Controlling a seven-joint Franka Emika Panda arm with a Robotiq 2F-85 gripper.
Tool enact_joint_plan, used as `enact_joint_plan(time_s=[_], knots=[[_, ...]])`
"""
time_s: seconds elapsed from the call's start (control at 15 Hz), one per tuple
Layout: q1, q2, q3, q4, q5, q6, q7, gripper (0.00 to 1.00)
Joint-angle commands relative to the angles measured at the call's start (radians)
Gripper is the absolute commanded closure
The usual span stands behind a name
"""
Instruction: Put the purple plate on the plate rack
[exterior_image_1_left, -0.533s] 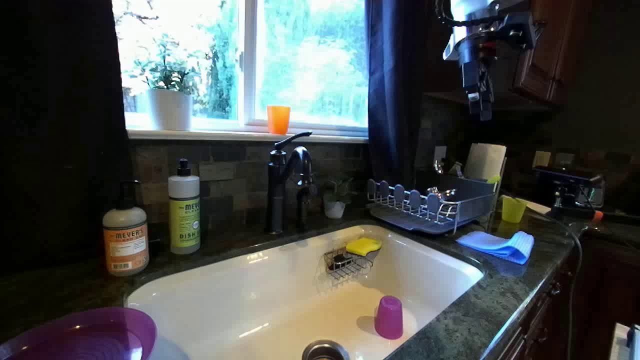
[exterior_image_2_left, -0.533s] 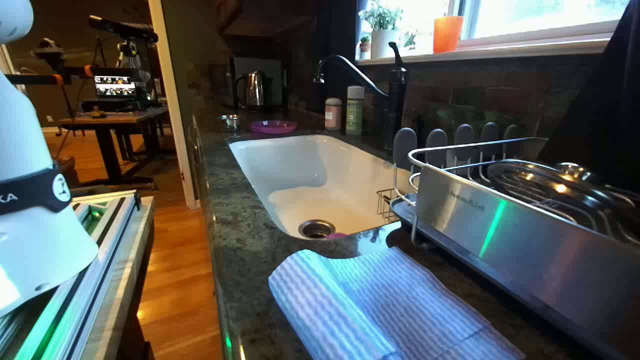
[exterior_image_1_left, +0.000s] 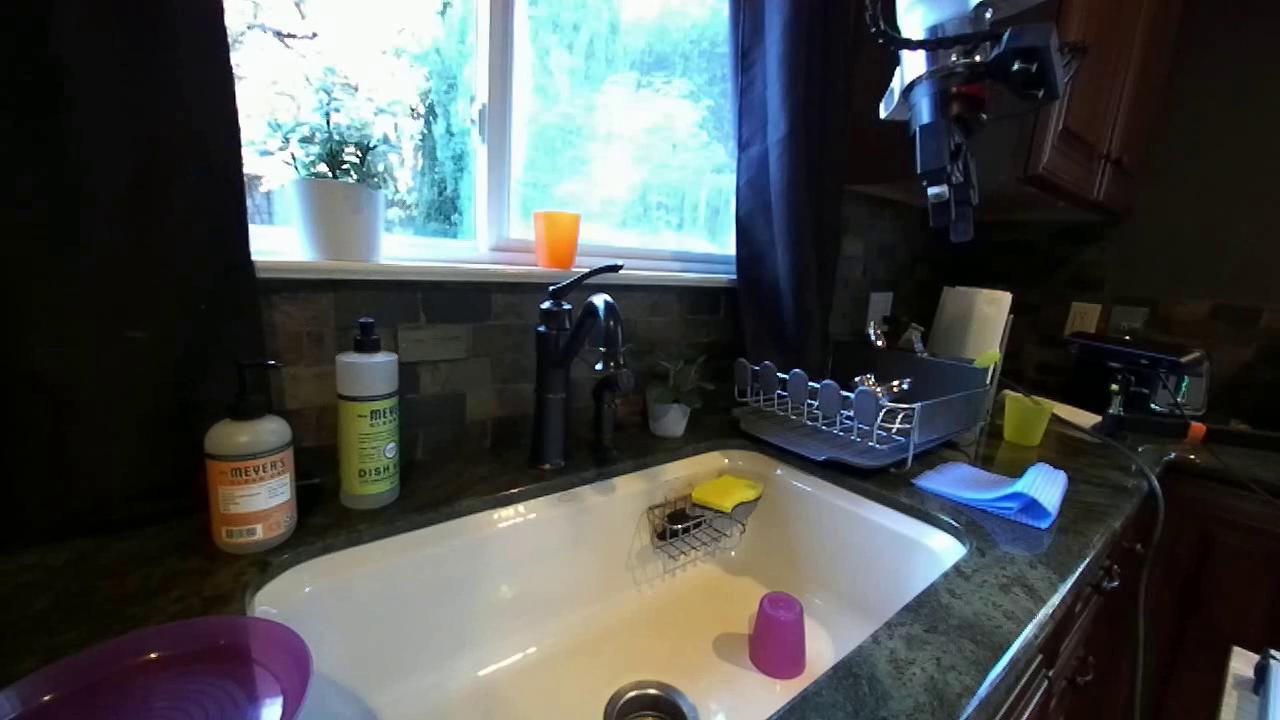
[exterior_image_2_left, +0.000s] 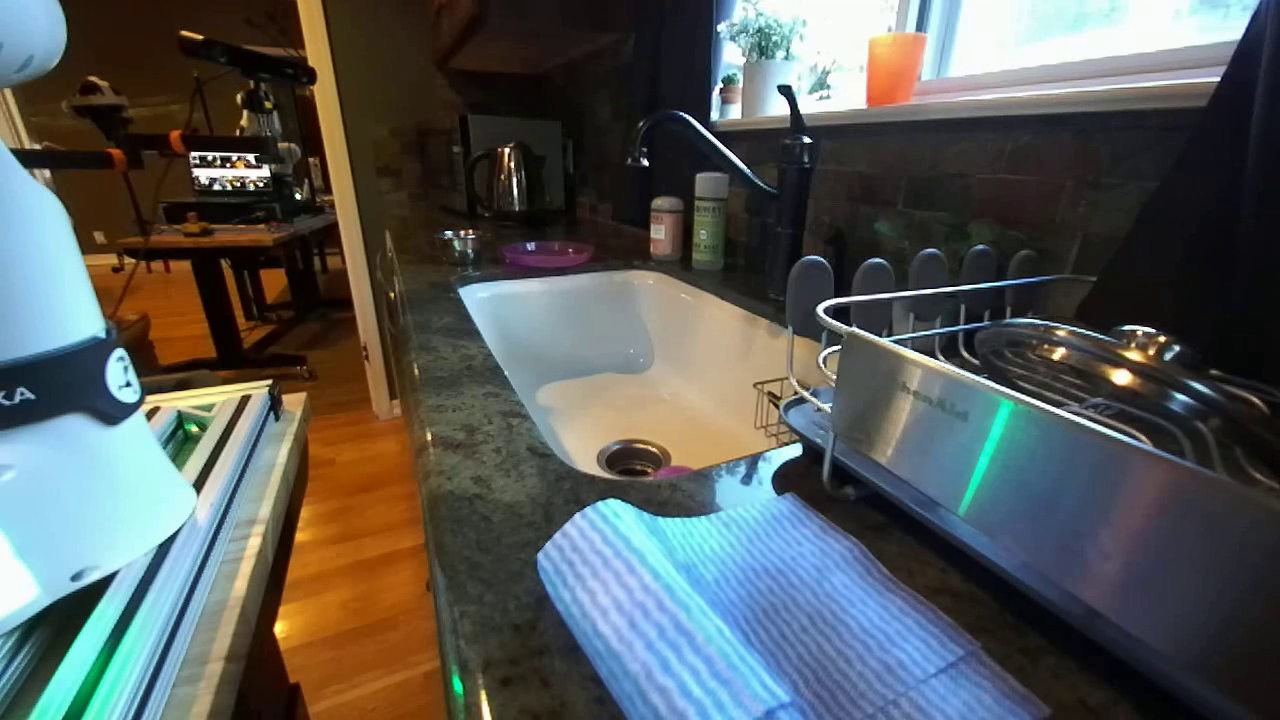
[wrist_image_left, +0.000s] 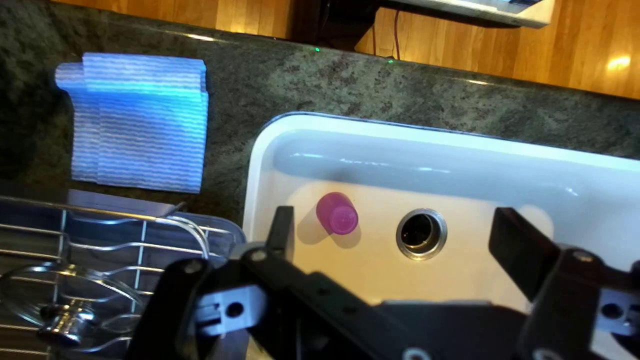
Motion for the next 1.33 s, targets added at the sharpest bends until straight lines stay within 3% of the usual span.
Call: enact_joint_plan(time_s=[0.0,0.47,0.67,0.73,0.8,1.2,1.27], knots=[[0.047,0.037,0.082,-0.003,0.066,0.086,0.077,0.0],[0.182,0.158,0.314,0.063,0.059,0.292,0.285,0.0],[0.241,0.209,0.391,0.107,0.039,0.309,0.307,0.0],[0.259,0.228,0.403,0.126,0.044,0.256,0.259,0.0],[0.24,0.185,0.383,0.081,0.056,0.305,0.289,0.0],[0.263,0.221,0.4,0.11,0.051,0.286,0.271,0.0],[0.274,0.259,0.409,0.135,0.061,0.351,0.252,0.0]])
